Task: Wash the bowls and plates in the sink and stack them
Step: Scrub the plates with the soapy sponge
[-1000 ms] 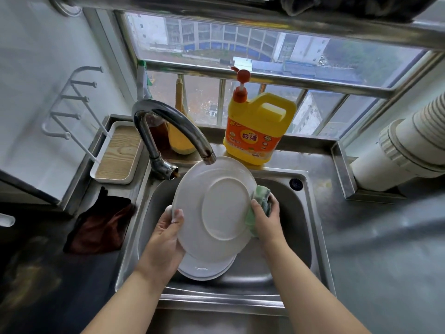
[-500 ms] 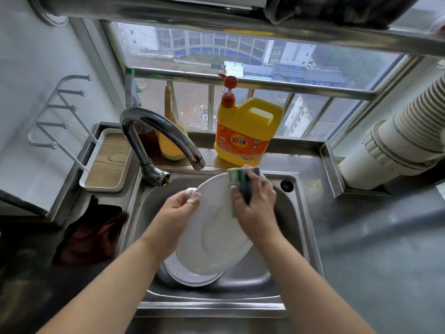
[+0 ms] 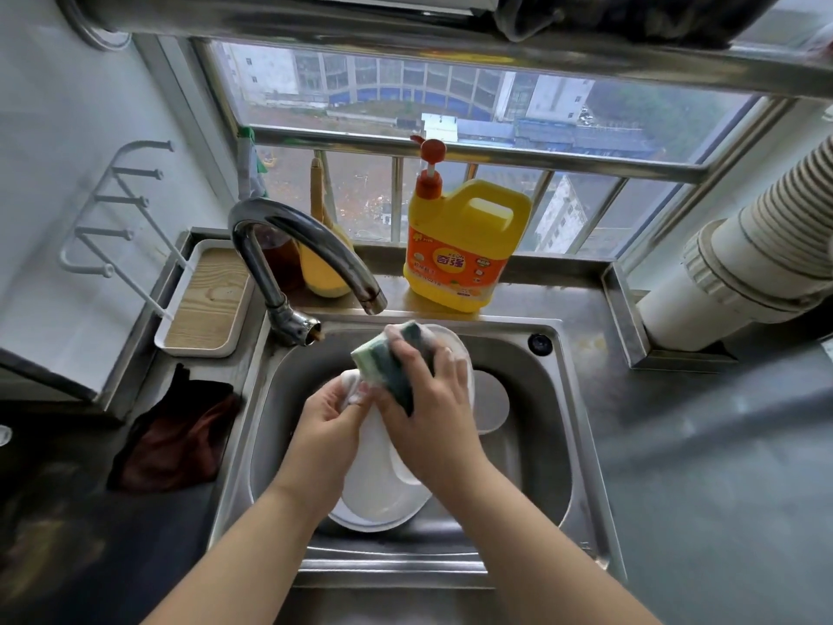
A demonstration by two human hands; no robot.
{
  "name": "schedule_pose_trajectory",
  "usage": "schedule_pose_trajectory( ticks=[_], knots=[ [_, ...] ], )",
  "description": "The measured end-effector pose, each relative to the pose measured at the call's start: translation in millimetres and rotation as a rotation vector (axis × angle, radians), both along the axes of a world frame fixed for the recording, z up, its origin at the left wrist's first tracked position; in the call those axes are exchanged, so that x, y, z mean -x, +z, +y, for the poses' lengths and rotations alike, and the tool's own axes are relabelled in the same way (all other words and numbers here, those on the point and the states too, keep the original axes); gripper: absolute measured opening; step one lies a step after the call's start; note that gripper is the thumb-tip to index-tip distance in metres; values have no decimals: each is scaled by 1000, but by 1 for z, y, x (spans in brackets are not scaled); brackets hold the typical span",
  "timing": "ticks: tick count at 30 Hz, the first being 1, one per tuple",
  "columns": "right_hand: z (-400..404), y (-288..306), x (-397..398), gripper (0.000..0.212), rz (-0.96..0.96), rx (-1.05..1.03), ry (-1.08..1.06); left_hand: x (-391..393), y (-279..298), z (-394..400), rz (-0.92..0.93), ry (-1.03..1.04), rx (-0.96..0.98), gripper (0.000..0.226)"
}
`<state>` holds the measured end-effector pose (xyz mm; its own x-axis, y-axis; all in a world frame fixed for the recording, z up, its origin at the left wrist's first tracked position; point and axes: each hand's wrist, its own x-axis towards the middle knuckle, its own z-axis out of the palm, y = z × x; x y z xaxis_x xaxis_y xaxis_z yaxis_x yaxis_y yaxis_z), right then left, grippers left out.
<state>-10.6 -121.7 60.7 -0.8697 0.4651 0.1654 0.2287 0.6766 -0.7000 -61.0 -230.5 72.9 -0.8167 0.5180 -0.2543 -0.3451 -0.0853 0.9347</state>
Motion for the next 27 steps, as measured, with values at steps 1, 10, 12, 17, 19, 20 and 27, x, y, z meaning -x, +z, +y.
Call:
schedule_pose_trajectory(
  ticks=[1,10,12,17,19,20,27],
  knots=[
    [-1,0,2,60,5,-11,23,0,-1,-1,-9,10,-14,23],
    [35,-4,7,56,-108,209,-274,-4,-1,-6,-71,19,-50,28],
    [13,1,6,57,-18,107,-120,-3,-2,-6,-64,33,-45,28],
    [28,-5,9,58,-30,96,-133,1,-7,-10,-129,110,-87,40],
    [46,-11,6,59,-100,224,-215,5,-11,-13,-152,147,-118,40],
    [51,-15,2,59,-120,274,-234,7,-12,-15,-173,160,-134,39],
    [45,-36,-36,57,-208,360,-299,24,-25,-18,-322,277,-208,30]
  ],
)
